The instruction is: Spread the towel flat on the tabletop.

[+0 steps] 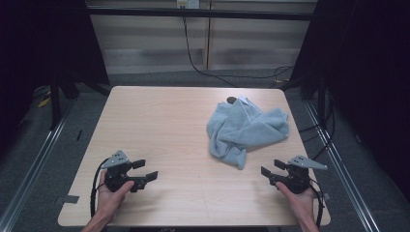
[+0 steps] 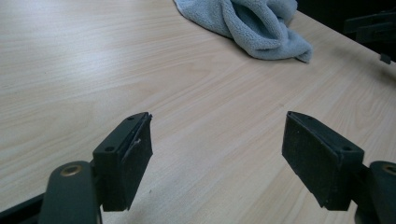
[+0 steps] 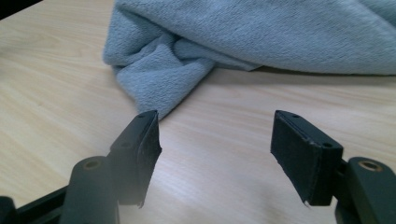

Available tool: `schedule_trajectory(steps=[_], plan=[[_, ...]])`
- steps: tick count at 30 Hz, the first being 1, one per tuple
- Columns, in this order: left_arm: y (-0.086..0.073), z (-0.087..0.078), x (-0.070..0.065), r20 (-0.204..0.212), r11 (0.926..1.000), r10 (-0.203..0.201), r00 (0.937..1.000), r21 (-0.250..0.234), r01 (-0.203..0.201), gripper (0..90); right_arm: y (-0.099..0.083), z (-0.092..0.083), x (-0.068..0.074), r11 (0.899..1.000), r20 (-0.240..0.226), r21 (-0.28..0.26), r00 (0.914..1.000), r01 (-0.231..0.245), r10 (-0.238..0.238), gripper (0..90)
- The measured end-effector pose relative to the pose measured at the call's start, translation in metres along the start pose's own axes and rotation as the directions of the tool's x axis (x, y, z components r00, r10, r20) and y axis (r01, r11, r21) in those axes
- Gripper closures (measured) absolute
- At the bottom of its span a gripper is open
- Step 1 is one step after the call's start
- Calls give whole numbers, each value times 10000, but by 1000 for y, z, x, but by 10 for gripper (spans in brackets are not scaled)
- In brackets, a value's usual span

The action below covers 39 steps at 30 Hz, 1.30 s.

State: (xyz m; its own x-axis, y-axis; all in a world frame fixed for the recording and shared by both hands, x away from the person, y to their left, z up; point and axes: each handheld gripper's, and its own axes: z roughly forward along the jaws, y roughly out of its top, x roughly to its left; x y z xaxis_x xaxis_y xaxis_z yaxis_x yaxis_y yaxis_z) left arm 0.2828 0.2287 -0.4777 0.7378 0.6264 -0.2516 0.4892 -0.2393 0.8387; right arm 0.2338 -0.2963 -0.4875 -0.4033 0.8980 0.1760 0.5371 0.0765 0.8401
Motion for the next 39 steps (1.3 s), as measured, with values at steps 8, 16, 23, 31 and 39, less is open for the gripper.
schedule_trajectory(steps=[8, 16, 23, 31, 39], plan=[[0, -3, 8, -145, 10000, -84, 9999, 25, 84, 241, 0, 6, 8, 9964, -475, 833, 9988, 152, -112, 341], [0, -5, 5, 148, 9999, 117, 9998, 118, -119, 224, 11, 3, 14, 9970, -968, 669, 9948, 392, -326, 321], [0, -2, 5, 288, 9993, 253, 9993, 272, -261, 204, 19, 11, 17, 9952, -1234, 778, 9911, 602, -503, 308], [0, -2, 8, 154, 9998, 46, 9999, 210, -49, 203, 44, 35, 14, 9890, -1876, 1178, 9800, 893, -662, 277], [1, -1, 8, 402, 9992, -27, 9992, 389, 11, 204, 70, 61, 9, 9906, -1853, 1001, 9799, 932, -735, 274]])
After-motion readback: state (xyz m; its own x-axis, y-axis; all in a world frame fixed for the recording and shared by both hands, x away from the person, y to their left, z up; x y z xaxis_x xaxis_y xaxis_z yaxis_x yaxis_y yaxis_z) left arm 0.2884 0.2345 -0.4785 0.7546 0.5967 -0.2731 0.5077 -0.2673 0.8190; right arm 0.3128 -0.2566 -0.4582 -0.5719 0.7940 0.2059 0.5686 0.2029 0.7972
